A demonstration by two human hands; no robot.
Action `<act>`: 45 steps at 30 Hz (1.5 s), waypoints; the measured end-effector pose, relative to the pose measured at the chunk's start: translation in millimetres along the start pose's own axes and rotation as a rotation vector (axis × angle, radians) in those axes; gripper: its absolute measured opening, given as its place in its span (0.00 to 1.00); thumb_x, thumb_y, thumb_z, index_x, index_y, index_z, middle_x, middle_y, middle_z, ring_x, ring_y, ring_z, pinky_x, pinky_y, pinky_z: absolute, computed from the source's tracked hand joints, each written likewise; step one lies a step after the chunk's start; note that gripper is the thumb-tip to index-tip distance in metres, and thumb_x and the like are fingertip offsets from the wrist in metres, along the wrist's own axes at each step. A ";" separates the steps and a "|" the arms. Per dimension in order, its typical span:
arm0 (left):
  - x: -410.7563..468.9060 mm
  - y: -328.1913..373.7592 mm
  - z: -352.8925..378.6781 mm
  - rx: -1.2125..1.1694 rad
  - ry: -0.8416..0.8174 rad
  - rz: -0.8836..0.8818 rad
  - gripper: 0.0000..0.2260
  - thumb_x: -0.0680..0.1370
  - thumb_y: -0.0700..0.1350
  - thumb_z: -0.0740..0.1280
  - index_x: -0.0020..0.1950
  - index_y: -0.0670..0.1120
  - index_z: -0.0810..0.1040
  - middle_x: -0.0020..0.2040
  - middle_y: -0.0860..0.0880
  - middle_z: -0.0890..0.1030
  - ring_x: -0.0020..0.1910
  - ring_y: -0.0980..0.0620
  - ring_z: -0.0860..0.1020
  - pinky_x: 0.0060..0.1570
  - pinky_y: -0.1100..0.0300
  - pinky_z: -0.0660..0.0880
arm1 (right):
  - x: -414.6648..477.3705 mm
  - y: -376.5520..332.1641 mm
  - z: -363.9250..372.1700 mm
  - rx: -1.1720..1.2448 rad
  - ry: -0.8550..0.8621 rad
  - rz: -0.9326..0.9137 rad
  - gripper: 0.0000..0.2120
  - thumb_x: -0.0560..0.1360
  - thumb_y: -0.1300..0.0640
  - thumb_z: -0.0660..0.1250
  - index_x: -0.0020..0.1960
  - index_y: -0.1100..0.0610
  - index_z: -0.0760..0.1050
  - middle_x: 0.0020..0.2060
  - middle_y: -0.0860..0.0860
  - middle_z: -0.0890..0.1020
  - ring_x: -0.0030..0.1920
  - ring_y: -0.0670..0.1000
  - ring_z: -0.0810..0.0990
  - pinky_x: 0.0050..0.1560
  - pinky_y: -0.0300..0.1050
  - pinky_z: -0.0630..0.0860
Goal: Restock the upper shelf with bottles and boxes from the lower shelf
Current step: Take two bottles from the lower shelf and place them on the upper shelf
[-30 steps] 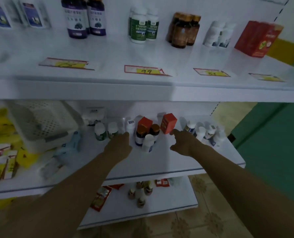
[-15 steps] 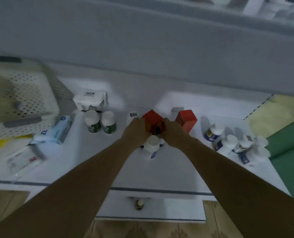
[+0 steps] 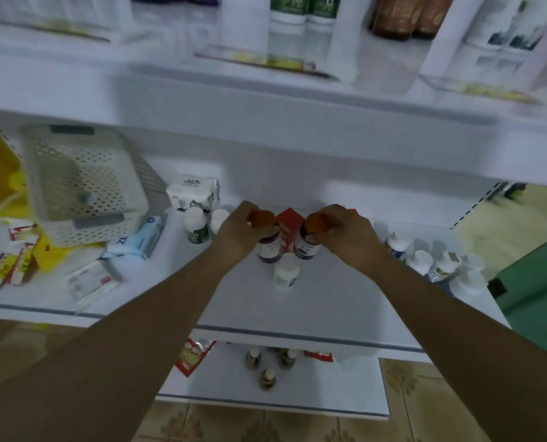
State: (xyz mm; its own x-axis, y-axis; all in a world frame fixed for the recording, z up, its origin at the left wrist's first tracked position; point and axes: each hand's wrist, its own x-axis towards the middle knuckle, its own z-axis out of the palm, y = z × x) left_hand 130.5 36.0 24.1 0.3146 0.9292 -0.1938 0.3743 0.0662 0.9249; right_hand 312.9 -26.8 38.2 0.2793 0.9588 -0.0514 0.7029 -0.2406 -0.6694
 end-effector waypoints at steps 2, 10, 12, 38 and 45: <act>-25.6 11.4 -16.6 -0.153 -0.023 -0.022 0.17 0.72 0.47 0.73 0.57 0.44 0.74 0.51 0.48 0.78 0.45 0.53 0.75 0.43 0.61 0.72 | -19.8 -17.7 -9.6 0.220 -0.009 0.033 0.14 0.68 0.56 0.75 0.50 0.54 0.75 0.40 0.45 0.77 0.37 0.42 0.76 0.36 0.31 0.68; -136.7 50.3 -66.4 -0.521 -0.161 0.048 0.05 0.76 0.51 0.67 0.47 0.50 0.79 0.43 0.53 0.82 0.45 0.52 0.80 0.46 0.55 0.75 | -123.6 -103.3 -22.5 0.763 -0.227 0.050 0.15 0.72 0.52 0.71 0.59 0.52 0.77 0.56 0.52 0.82 0.58 0.53 0.80 0.56 0.47 0.77; -162.7 58.6 -81.4 -0.577 -0.152 0.060 0.09 0.75 0.53 0.68 0.48 0.48 0.79 0.46 0.49 0.83 0.46 0.49 0.81 0.50 0.52 0.77 | -153.9 -129.1 -20.7 0.857 -0.227 0.019 0.14 0.75 0.52 0.68 0.59 0.54 0.78 0.54 0.53 0.83 0.55 0.53 0.81 0.50 0.45 0.79; -344.1 199.9 -232.4 -0.605 -0.279 0.358 0.27 0.74 0.67 0.59 0.46 0.43 0.78 0.35 0.46 0.82 0.32 0.51 0.80 0.41 0.56 0.79 | -293.8 -351.1 -85.2 1.094 0.074 -0.329 0.18 0.77 0.42 0.59 0.53 0.56 0.75 0.36 0.54 0.81 0.30 0.49 0.79 0.33 0.42 0.78; -322.8 185.4 -256.6 -0.556 -0.321 0.398 0.14 0.73 0.56 0.68 0.46 0.45 0.75 0.35 0.45 0.79 0.31 0.50 0.78 0.34 0.60 0.78 | -274.5 -358.4 -77.9 1.053 0.062 -0.322 0.14 0.77 0.44 0.61 0.49 0.54 0.76 0.36 0.54 0.80 0.30 0.50 0.78 0.32 0.41 0.76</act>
State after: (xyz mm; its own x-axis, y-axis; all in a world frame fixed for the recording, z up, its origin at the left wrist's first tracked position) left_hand -125.5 -158.5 342.0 0.6050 0.7751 0.1824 -0.2892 0.0004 0.9573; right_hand 35.3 -215.5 349.9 0.2362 0.9374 0.2559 -0.1526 0.2958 -0.9430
